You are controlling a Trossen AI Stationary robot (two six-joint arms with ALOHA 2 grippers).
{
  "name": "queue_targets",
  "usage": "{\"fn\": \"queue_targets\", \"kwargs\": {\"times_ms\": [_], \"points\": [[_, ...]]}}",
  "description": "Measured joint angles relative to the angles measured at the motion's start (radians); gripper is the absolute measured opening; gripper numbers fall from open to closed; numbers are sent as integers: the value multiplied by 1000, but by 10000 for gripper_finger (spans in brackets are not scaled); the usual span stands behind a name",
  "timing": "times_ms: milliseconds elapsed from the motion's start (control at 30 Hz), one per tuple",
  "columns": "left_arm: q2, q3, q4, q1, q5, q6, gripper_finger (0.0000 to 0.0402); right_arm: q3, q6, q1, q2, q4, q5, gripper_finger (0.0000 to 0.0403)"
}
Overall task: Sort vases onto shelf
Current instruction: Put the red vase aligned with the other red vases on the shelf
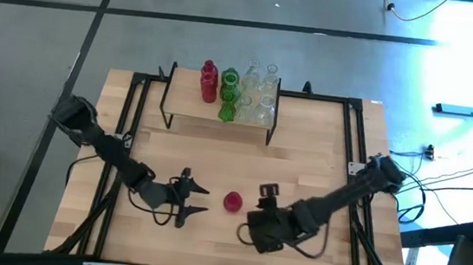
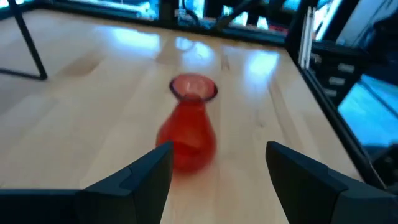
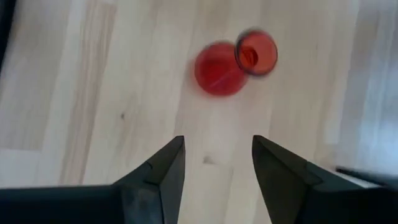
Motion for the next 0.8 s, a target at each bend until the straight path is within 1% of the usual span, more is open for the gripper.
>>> {"fn": "queue_targets", "kwargs": {"times_ms": [100, 167, 300, 433, 533, 600, 700, 800], "points": [[84, 1, 135, 39, 12, 29, 249, -154, 78, 48, -75, 113, 45, 172], [139, 1, 202, 70, 46, 39, 249, -263, 123, 78, -127, 194, 61, 172], [230, 1, 278, 115, 78, 27, 249, -461, 209, 138, -221, 360, 121, 172], [308, 32, 313, 133, 77, 45, 249, -614, 278, 186, -270, 497, 184, 172], [361, 95, 317, 136, 79, 105, 249, -682, 311, 212, -279, 563, 230, 172], [391, 137, 312, 140, 60, 141, 249, -713, 331, 222, -280, 593, 260, 172], [435, 195, 306, 148, -5, 159, 249, -740, 347, 227, -280, 635, 271, 172], [461, 244, 288, 160, -24, 156, 249, -742, 354, 226, -280, 646, 272, 172]]}}
